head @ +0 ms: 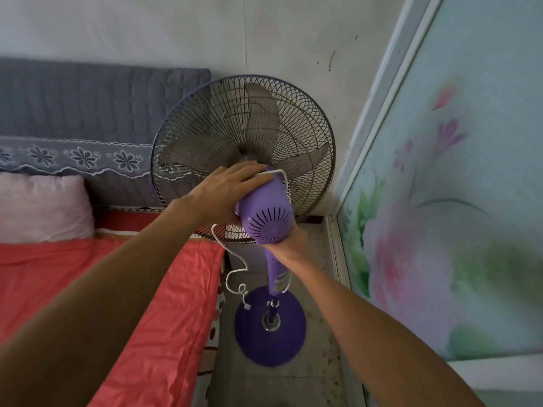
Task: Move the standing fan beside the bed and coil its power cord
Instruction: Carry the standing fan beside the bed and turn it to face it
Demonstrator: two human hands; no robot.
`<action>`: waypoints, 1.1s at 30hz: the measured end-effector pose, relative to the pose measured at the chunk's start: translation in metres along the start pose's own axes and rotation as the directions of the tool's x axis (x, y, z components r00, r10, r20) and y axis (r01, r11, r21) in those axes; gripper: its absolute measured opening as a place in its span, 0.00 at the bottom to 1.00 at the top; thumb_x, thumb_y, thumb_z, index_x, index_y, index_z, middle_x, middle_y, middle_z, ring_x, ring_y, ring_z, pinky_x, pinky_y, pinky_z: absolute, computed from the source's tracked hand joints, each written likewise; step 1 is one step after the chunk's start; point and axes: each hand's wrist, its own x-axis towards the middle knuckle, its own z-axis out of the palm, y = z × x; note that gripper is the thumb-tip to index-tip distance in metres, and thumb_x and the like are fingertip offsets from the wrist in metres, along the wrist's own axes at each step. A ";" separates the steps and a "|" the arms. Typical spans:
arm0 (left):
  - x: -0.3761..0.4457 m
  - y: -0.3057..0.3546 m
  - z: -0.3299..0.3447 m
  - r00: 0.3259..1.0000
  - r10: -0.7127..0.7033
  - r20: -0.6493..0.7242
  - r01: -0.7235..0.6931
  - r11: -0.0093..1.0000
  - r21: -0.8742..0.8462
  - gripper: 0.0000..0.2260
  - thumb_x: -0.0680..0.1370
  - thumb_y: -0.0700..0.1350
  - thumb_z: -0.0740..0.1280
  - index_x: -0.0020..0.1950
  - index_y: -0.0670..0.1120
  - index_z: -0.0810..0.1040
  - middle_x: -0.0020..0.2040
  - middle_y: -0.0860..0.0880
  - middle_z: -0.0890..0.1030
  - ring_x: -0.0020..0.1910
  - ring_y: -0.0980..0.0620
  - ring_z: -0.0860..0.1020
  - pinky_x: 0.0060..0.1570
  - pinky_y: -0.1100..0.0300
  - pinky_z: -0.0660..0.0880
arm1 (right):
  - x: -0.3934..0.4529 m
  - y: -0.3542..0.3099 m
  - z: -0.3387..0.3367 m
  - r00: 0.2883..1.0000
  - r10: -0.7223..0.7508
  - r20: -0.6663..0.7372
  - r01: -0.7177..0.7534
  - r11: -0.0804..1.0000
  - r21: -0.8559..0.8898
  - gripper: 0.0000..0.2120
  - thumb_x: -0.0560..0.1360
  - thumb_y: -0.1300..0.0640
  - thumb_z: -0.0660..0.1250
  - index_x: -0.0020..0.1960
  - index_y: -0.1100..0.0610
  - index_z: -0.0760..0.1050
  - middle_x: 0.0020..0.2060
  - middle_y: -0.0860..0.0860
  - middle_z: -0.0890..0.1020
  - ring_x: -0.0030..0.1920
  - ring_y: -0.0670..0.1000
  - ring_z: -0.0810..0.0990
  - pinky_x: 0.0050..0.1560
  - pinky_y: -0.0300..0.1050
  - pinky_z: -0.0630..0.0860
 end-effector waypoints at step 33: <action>-0.013 0.068 -0.004 0.883 -0.442 -0.157 0.465 0.868 0.177 0.48 0.55 0.74 0.66 0.66 0.45 0.70 0.60 0.47 0.77 0.59 0.45 0.75 0.50 0.46 0.60 | 0.049 0.000 -0.028 0.893 -0.228 0.387 0.204 0.973 0.104 0.33 0.65 0.67 0.80 0.66 0.65 0.71 0.62 0.62 0.78 0.61 0.57 0.77 0.56 0.42 0.78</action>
